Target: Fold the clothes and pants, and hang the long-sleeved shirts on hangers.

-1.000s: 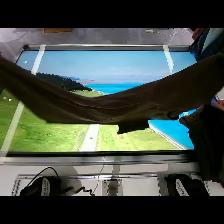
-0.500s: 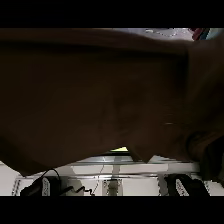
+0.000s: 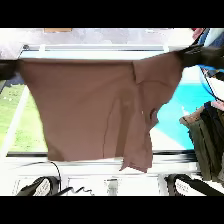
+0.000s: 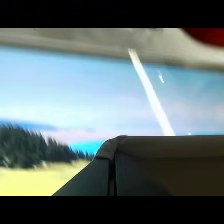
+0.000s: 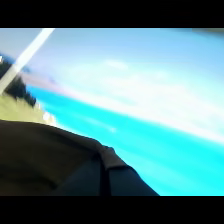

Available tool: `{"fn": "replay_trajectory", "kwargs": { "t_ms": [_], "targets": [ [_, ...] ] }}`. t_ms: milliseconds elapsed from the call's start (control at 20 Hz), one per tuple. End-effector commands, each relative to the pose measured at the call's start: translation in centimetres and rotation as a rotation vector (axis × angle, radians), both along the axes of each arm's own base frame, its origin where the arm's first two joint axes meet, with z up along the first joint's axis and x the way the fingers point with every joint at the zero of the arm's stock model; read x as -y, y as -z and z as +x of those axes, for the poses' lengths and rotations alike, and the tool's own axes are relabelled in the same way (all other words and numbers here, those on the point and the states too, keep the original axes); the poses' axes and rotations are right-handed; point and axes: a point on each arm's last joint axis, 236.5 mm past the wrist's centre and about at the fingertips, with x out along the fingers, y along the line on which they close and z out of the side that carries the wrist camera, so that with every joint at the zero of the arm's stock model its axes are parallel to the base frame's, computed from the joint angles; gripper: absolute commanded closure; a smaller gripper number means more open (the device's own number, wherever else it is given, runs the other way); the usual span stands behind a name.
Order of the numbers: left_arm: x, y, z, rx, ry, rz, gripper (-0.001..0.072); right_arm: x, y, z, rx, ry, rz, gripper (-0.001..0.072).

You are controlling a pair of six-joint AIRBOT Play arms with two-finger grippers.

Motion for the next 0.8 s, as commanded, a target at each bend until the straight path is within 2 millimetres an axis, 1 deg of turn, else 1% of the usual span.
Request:
{"fn": "replay_trajectory", "kwargs": {
  "t_ms": [0, 50, 100, 150, 250, 300, 350, 450, 500, 600, 650, 750],
  "targets": [
    [2.7, 13.0, 5.5, -0.239, 0.077, -0.053, 0.0701, 0.2, 10.0, 3.3, -0.225, -0.016, 0.031, 0.0700],
    [2.6, 15.4, 6.5, -0.276, 0.059, -0.060, 0.0701, 0.5, 11.9, 4.4, -0.247, -0.001, 0.037, 0.0700],
    [2.1, 17.0, 7.2, -0.295, 0.036, -0.063, 0.0701, 0.9, 13.3, 5.4, -0.257, 0.018, 0.039, 0.0700],
    [1.6, 18.0, 7.7, -0.302, 0.011, -0.065, 0.0701, 1.2, 14.2, 6.2, -0.255, 0.036, 0.041, 0.0700],
    [1.0, 18.1, 8.2, -0.292, -0.015, -0.059, 0.0701, 1.6, 15.3, 7.1, -0.254, 0.058, 0.045, 0.0700],
    [1.1, 18.1, 8.1, -0.294, -0.011, -0.059, 0.0700, 1.7, 15.9, 7.1, -0.266, 0.057, 0.040, 0.0700],
    [1.5, 18.4, 7.8, -0.305, 0.008, -0.055, 0.0700, 1.8, 16.7, 6.7, -0.292, 0.048, 0.017, 0.0700],
    [1.5, 19.4, 7.1, -0.334, 0.038, 0.010, 0.0701, 2.5, 19.0, 5.3, -0.392, 0.050, -0.022, 0.0701],
    [1.2, 20.3, 6.6, -0.353, 0.052, 0.064, 0.0701, 2.9, 20.5, 4.0, -0.469, 0.052, -0.044, 0.0701],
    [1.0, 22.1, 5.7, -0.421, 0.066, 0.106, 0.0701, 3.1, 23.1, 1.2, -0.625, 0.028, -0.071, 0.0701],
    [1.0, 23.1, 5.1, -0.459, 0.080, 0.117, 0.0700, 2.9, 23.8, 0.0, -0.681, 0.003, -0.076, 0.0701],
    [1.7, 25.1, 3.5, -0.538, 0.143, 0.131, 0.0700, 2.8, 25.4, -1.8, -0.749, -0.011, -0.078, 0.0701]
  ]
}}
